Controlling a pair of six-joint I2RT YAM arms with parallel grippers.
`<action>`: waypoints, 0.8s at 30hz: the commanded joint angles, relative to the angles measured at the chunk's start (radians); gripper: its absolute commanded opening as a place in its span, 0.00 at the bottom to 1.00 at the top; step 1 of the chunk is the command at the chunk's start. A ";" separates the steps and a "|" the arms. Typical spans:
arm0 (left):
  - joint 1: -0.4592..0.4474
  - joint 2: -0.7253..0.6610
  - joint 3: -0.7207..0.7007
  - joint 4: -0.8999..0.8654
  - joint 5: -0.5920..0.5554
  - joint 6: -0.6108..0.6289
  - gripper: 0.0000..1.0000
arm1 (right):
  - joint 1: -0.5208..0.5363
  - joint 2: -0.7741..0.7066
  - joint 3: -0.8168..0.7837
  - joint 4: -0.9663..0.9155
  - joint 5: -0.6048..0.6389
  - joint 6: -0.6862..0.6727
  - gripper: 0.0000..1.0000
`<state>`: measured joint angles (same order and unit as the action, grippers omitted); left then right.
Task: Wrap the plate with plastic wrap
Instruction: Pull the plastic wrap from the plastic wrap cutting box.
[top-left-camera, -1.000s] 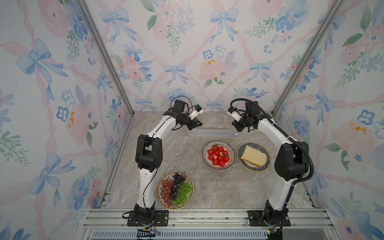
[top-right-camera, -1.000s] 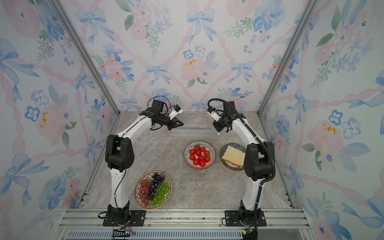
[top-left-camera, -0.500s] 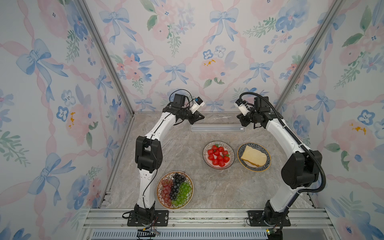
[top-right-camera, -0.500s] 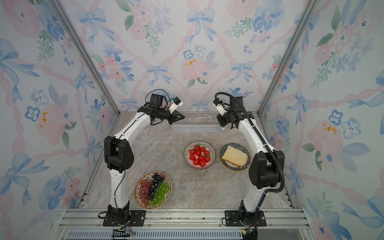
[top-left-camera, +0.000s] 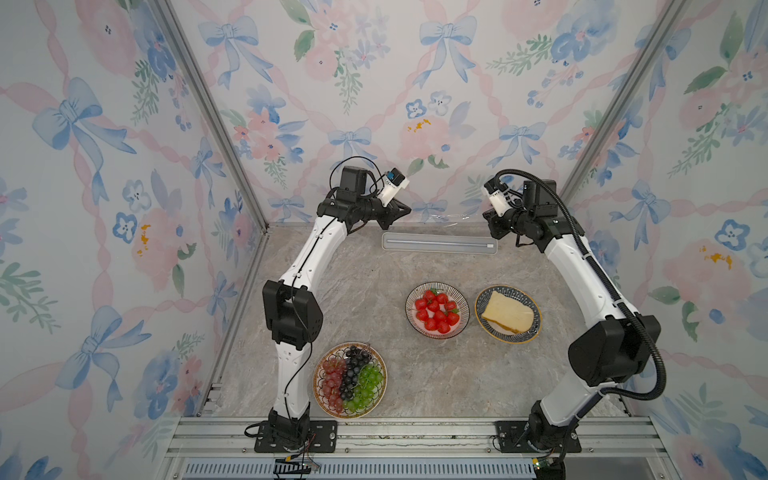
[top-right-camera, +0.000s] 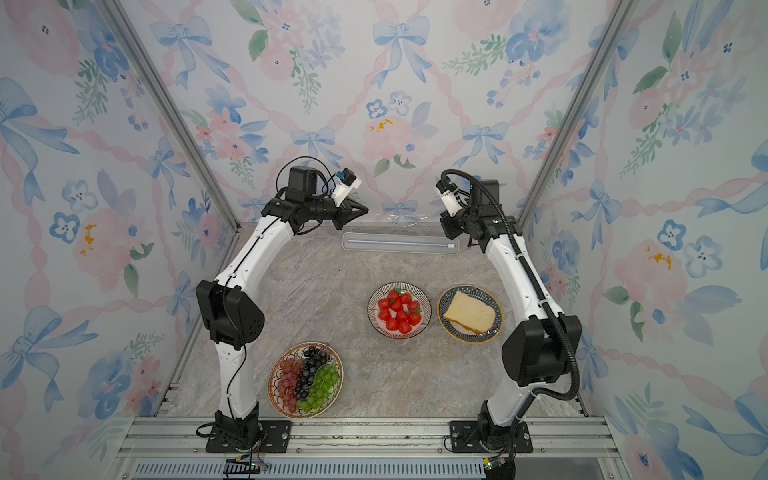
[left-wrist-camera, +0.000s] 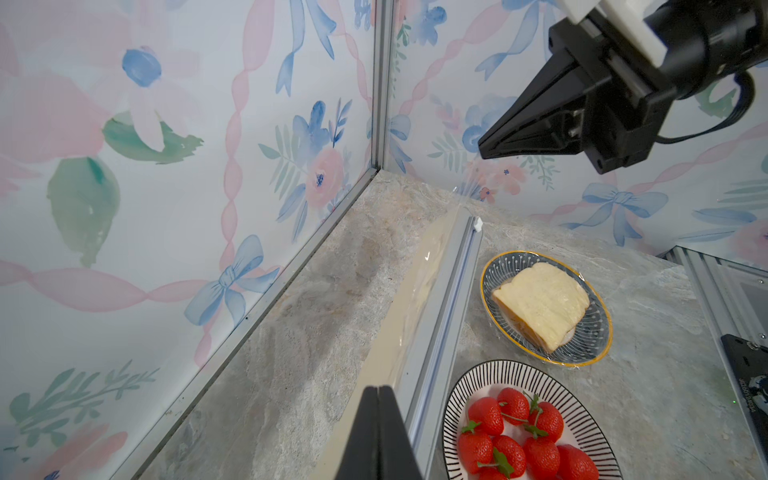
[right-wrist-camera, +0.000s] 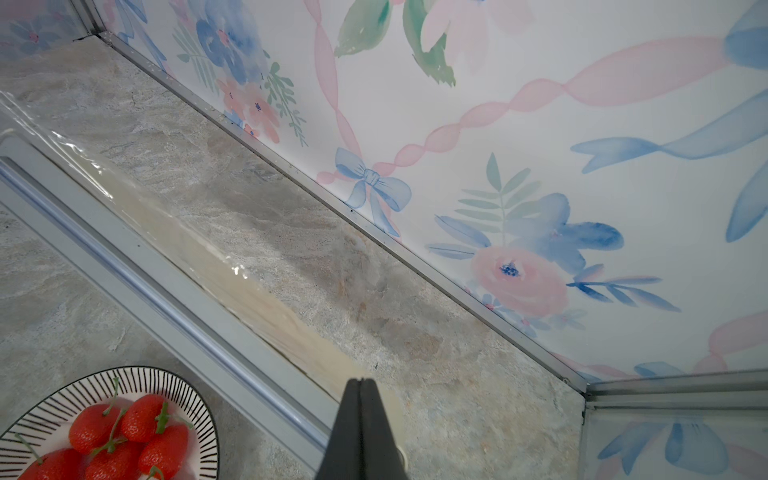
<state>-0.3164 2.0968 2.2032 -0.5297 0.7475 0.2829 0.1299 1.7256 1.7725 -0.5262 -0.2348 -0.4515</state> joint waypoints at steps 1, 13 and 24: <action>-0.004 -0.048 0.027 0.017 -0.016 -0.014 0.00 | -0.010 -0.044 0.048 0.035 -0.008 0.026 0.00; -0.004 -0.066 0.023 0.018 -0.042 -0.022 0.00 | -0.013 -0.043 0.053 0.037 -0.014 0.037 0.00; -0.003 -0.077 0.023 0.017 -0.043 -0.019 0.00 | -0.013 -0.041 0.054 0.035 -0.021 0.042 0.00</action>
<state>-0.3202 2.0853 2.2032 -0.5335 0.7029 0.2752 0.1295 1.7248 1.7859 -0.5262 -0.2390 -0.4263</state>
